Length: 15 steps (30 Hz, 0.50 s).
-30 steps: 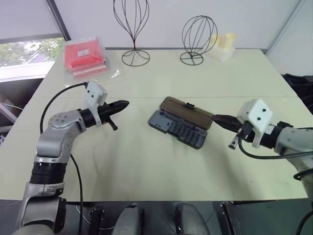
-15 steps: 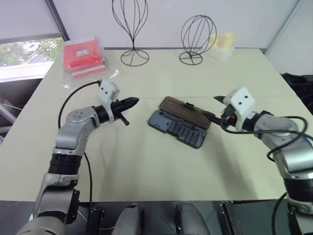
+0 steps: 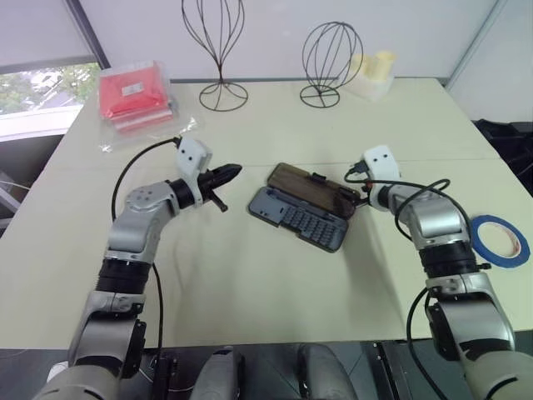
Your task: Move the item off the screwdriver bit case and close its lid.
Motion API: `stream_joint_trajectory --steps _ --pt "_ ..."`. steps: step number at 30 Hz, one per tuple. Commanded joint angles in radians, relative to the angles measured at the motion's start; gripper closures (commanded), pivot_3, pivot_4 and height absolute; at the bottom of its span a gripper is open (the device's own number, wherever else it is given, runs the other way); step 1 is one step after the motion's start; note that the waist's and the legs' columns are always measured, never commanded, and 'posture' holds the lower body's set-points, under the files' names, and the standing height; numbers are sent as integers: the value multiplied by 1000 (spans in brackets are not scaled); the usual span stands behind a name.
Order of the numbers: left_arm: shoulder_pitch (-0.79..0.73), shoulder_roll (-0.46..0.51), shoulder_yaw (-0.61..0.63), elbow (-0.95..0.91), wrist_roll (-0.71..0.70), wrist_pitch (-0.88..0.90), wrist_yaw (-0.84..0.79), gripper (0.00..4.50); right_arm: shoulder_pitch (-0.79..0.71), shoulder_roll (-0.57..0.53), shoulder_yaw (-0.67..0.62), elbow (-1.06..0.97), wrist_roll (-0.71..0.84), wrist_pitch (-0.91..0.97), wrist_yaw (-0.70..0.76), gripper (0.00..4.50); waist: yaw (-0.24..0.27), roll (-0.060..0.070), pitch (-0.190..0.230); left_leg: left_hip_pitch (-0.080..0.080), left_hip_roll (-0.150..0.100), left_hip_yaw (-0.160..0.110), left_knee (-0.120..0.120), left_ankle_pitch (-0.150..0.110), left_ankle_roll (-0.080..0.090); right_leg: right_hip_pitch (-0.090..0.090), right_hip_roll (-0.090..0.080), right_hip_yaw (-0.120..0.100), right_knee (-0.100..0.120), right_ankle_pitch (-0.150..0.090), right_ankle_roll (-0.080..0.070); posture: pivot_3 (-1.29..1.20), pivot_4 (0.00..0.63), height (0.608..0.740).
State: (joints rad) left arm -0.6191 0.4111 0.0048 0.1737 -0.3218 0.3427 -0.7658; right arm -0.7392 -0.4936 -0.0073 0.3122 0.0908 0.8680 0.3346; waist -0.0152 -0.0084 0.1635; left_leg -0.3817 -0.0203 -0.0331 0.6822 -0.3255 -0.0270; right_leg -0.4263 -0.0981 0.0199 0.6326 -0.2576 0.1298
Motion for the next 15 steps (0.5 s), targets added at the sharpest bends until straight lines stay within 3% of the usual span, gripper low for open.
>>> stream_joint_trajectory --steps 1,7,13,15 --pt "9 2 6 -53 1 -10 5 4500 -8 9 -52 -110 2 151 -60 45 -1 0 0 0 0 0 0 0 0 -1 0 0 0 0 0 0 150 740" --pt "-1 -5 -6 -37 12 -17 -2 4500 26 108 -161 -298 43 441 -143 45 -1 0 0 0 0 0 0 0 0 -1 0 0 1 0 0 0 150 740" --pt "-14 -14 -17 -18 21 -27 -8 4500 42 173 -213 -359 37 526 -204 45 -2 1 0 0 0 0 0 0 0 -1 0 0 1 0 0 0 150 740" --pt "-15 -17 -20 -17 23 -29 -8 4500 47 185 -217 -359 35 523 -219 559 -2 1 0 0 0 1 0 0 0 -1 0 0 1 0 0 0 150 740"
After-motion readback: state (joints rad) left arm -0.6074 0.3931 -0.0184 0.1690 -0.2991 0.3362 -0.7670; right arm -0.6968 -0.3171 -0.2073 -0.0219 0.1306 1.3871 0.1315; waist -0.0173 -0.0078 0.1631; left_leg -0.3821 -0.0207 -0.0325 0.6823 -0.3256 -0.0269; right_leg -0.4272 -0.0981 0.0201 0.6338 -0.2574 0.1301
